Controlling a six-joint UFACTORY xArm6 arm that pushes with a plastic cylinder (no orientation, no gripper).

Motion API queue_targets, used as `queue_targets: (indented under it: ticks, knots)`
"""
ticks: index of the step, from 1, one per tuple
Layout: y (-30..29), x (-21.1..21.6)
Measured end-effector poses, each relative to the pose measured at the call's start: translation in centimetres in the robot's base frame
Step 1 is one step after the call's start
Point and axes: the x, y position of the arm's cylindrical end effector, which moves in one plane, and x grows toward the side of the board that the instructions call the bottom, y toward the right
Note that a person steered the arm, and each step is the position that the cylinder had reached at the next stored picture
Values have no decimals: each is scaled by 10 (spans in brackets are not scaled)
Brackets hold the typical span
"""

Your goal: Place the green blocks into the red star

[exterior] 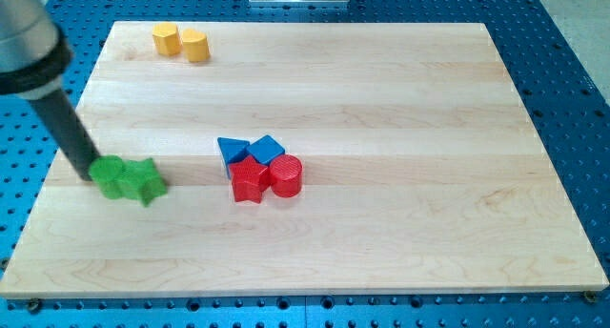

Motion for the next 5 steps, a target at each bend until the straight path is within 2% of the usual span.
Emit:
queue_targets:
  ticks: [1,3,4,5]
  knots:
    - [29,0]
    - [20,0]
    - [-42,18]
    - [-7,29]
